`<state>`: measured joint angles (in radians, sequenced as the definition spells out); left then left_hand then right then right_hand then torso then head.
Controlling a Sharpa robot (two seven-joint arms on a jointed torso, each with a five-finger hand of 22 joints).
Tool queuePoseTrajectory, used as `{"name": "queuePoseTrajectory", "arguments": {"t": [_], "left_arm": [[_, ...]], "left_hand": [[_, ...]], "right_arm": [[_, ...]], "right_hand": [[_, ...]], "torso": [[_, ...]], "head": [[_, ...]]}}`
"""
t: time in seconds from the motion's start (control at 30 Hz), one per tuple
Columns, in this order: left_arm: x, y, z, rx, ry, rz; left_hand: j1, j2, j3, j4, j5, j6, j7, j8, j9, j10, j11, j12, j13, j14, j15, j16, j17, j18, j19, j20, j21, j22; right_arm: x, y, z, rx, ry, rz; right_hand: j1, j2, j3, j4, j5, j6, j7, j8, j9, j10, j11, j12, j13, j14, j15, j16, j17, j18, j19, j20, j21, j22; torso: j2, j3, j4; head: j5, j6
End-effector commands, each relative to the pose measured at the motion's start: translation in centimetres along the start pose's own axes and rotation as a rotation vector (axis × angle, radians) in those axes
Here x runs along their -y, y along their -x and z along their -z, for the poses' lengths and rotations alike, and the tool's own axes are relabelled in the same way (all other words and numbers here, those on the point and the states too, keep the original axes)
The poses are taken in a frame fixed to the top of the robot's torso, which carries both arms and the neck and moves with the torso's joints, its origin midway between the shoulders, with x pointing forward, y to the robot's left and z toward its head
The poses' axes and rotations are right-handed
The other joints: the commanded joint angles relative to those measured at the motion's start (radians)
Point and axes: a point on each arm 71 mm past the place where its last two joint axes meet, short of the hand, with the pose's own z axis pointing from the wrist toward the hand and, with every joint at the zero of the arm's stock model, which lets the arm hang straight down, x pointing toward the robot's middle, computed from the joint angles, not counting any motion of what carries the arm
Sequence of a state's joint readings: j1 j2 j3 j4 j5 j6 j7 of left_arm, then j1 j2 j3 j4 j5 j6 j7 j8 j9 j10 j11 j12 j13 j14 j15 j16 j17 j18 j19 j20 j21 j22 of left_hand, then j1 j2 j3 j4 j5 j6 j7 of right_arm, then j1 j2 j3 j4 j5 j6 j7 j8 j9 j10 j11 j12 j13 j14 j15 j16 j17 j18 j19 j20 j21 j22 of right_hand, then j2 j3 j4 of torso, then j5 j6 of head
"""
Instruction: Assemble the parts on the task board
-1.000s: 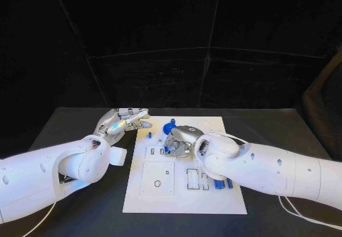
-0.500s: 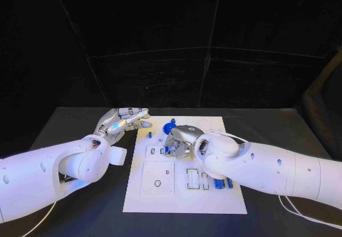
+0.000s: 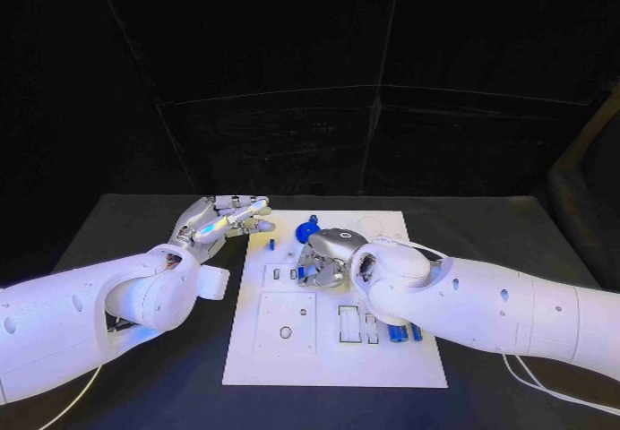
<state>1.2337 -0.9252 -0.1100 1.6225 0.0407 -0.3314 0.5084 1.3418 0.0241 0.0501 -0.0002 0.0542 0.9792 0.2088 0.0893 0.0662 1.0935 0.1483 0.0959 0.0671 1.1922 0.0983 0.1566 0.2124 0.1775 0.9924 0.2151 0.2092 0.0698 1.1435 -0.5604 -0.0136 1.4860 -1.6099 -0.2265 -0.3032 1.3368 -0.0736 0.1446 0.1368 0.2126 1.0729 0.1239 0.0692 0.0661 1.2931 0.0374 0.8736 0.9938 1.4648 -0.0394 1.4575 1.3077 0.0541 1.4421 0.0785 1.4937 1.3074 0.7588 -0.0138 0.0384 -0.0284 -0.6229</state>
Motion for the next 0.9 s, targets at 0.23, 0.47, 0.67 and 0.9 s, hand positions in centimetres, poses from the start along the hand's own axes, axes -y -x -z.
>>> {"name": "queuePoseTrajectory", "arguments": {"t": [0.23,0.47,0.67,0.9], "left_arm": [[0.1,-0.1,0.0,-0.011,-0.003,0.006],[0.1,0.0,0.0,-0.010,-0.002,0.006],[0.1,0.1,-0.1,-0.011,0.000,0.002],[-0.2,0.5,-0.1,-0.048,0.043,-0.117]], "left_hand": [[-0.002,0.010,0.000,-0.005,-0.004,0.004,0.004,-0.004,-0.001,0.004,0.005,-0.006,-0.001,0.004,0.002,-0.004,0.001,0.007,0.007,0.001,-0.005,-0.002],[-0.002,0.010,0.000,-0.005,-0.004,0.004,0.004,-0.004,-0.001,0.004,0.005,-0.006,-0.001,0.004,0.002,-0.004,0.001,0.007,0.007,0.001,-0.005,-0.002],[-0.002,0.010,0.000,-0.006,-0.004,0.004,0.004,-0.006,-0.001,0.003,0.006,-0.008,-0.001,0.003,0.003,-0.005,0.001,0.007,0.007,0.001,-0.006,-0.002],[-0.031,0.004,-0.009,0.002,-0.003,0.045,-0.044,0.004,0.004,0.152,-0.056,0.044,0.023,0.238,-0.073,0.121,0.084,0.009,0.180,-0.072,0.086,0.039]], "right_arm": [[0.3,-0.4,0.1,-0.009,-0.032,0.020],[0.1,0.1,0.1,0.062,-0.033,-0.006],[-0.3,0.8,0.7,0.172,0.006,-0.048],[-0.5,1.8,2.9,0.246,0.136,-0.094]], "right_hand": [[-0.014,-0.014,-0.010,0.008,0.006,-0.014,0.002,-0.004,0.000,-0.013,0.001,-0.015,-0.010,0.060,0.007,-0.009,0.036,-0.009,-0.011,0.002,-0.006,0.069],[-0.084,-0.058,-0.079,0.059,-0.020,-0.109,0.021,-0.006,-0.002,-0.059,0.020,-0.077,-0.067,0.053,0.023,-0.030,0.008,-0.002,-0.035,0.015,-0.023,0.035],[-0.076,-0.075,-0.224,0.132,0.001,-0.150,0.033,0.001,0.000,-0.086,0.033,-0.080,-0.083,0.049,0.034,-0.045,-0.010,0.002,-0.046,0.027,-0.034,0.017],[-0.037,-0.075,-0.281,0.156,0.009,-0.161,0.036,0.004,0.001,-0.102,0.035,-0.086,-0.099,0.042,0.036,-0.066,-0.039,0.007,-0.060,0.030,-0.046,-0.004]], "torso": [[0.000,0.0000,0.0003],[0.000,0.0004,0.0003],[0.000,0.0014,-0.0002],[-0.002,0.0022,-0.0019]], "head": [[0.002,-0.001],[0.001,0.001],[0.002,0.001],[0.011,-0.004]]}}
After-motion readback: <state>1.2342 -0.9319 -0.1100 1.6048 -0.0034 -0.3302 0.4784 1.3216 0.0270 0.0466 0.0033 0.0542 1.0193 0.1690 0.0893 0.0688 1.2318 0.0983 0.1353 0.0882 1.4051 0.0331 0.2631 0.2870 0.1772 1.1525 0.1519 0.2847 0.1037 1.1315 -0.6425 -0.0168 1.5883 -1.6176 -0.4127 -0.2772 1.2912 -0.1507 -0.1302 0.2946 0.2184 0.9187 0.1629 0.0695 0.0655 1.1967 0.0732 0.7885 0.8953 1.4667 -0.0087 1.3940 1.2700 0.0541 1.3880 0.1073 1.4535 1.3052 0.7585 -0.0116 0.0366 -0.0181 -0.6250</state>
